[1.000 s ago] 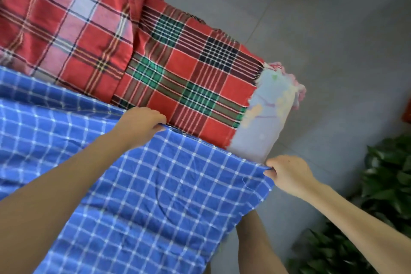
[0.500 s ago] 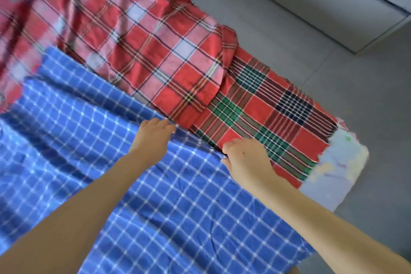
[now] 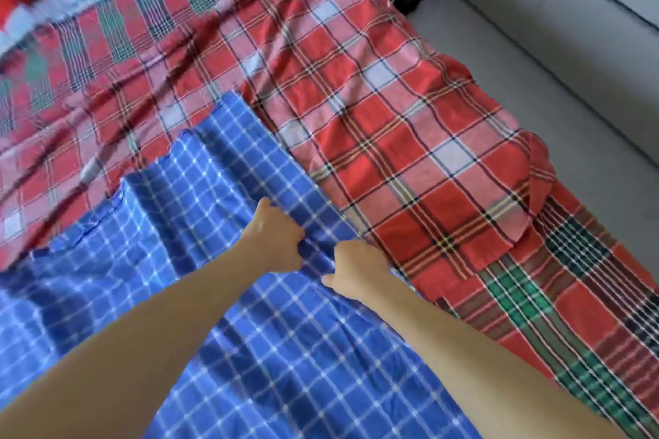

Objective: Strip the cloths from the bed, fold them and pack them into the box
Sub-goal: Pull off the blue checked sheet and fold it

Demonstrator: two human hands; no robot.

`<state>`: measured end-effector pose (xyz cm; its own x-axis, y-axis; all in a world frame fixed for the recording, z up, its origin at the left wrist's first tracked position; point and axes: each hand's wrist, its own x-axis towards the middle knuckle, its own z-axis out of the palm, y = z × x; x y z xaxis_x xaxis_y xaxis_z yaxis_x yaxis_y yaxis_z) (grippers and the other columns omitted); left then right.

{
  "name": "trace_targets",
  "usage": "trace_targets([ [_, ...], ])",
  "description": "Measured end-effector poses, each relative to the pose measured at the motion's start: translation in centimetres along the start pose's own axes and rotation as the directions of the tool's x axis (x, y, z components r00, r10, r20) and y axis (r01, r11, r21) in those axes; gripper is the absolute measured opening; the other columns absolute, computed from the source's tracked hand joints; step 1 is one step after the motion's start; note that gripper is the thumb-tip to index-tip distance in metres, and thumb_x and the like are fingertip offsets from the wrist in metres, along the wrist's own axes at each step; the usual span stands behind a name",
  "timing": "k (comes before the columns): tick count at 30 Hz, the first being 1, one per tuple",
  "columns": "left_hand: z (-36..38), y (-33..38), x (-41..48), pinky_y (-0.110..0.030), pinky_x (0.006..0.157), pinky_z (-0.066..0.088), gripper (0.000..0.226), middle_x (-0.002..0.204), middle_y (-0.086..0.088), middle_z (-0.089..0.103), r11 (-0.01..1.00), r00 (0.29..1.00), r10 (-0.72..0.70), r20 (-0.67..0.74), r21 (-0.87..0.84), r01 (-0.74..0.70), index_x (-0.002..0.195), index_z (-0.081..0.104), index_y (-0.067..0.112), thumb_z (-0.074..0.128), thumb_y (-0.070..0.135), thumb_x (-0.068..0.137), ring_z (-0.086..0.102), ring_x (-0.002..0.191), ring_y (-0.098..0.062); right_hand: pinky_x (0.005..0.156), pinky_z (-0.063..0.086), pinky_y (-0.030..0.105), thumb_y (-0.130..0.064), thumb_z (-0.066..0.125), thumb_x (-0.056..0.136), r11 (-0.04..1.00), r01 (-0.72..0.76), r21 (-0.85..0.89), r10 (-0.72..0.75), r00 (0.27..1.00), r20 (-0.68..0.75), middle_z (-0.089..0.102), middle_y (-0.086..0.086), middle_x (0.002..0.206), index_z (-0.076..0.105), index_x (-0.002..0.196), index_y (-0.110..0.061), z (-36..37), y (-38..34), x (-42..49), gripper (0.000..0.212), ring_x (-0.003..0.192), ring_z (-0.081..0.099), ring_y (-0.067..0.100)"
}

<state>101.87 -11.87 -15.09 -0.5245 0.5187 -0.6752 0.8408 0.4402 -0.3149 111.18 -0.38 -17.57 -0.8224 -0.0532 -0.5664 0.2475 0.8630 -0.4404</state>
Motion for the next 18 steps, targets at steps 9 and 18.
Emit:
trace_targets([
  [9,0.2,-4.0,1.7,-0.031,0.091,0.028,0.048,0.118,0.004,0.052,0.961,0.977,0.122,-0.172,-0.227,-0.160,0.134,0.043,0.035,0.051,0.037,0.087,0.043,0.112,-0.019,0.051,0.024,0.028,-0.030,0.061,0.087,0.996,0.034,0.082,-0.026,0.995,-0.097,0.028,-0.003,0.059,0.025,0.057,-0.022,-3.6,1.5,0.5,0.048,0.056,0.031,0.011],
  [18,-2.1,-7.7,3.7,-0.027,0.077,0.039,0.030,0.112,0.000,0.062,0.912,0.988,0.150,0.021,-0.390,-0.130,0.118,0.057,0.020,0.052,0.023,0.088,0.054,0.105,-0.021,0.046,0.021,0.025,-0.031,0.063,0.088,1.000,-0.010,0.003,0.010,1.000,-0.001,0.020,-0.001,0.052,0.023,0.053,-0.016,-3.9,2.6,2.3,0.055,0.047,0.021,0.014],
])
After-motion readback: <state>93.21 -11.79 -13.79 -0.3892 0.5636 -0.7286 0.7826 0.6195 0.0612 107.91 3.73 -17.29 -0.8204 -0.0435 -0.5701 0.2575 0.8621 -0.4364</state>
